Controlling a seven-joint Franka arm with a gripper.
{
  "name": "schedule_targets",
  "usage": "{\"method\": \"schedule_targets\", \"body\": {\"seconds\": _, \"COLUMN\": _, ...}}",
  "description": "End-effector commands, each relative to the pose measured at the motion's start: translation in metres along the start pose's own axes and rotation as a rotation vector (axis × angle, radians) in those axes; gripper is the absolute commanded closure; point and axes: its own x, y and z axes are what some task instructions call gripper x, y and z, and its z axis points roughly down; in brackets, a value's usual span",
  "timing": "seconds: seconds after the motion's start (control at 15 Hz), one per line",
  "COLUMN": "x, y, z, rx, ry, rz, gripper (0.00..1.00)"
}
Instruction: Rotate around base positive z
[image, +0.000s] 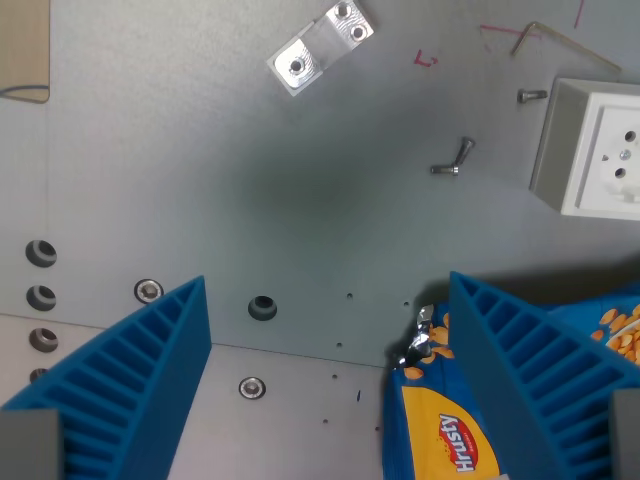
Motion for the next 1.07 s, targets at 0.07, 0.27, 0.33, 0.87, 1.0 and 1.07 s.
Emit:
{"method": "schedule_targets", "body": {"seconds": 0.07, "x": 0.0003, "y": 0.0001, "z": -0.0022, "rx": -0.001, "ry": 0.005, "rz": -0.013, "gripper": 0.00}}
{"method": "schedule_targets", "body": {"seconds": 0.27, "x": 0.0003, "y": 0.0001, "z": -0.0022, "rx": -0.002, "ry": 0.006, "rz": -0.053, "gripper": 0.00}}
{"method": "schedule_targets", "body": {"seconds": 0.33, "x": 0.0003, "y": 0.0001, "z": -0.0022, "rx": -0.002, "ry": 0.006, "rz": -0.067, "gripper": 0.00}}
{"method": "schedule_targets", "body": {"seconds": 0.87, "x": 0.0003, "y": 0.0001, "z": -0.0022, "rx": -0.004, "ry": 0.006, "rz": -0.173, "gripper": 0.00}}
{"method": "schedule_targets", "body": {"seconds": 1.0, "x": 0.0003, "y": 0.0001, "z": -0.0022, "rx": -0.005, "ry": 0.006, "rz": -0.200, "gripper": 0.00}}
{"method": "schedule_targets", "body": {"seconds": 1.07, "x": 0.0003, "y": 0.0001, "z": -0.0022, "rx": -0.005, "ry": 0.006, "rz": -0.213, "gripper": 0.00}}
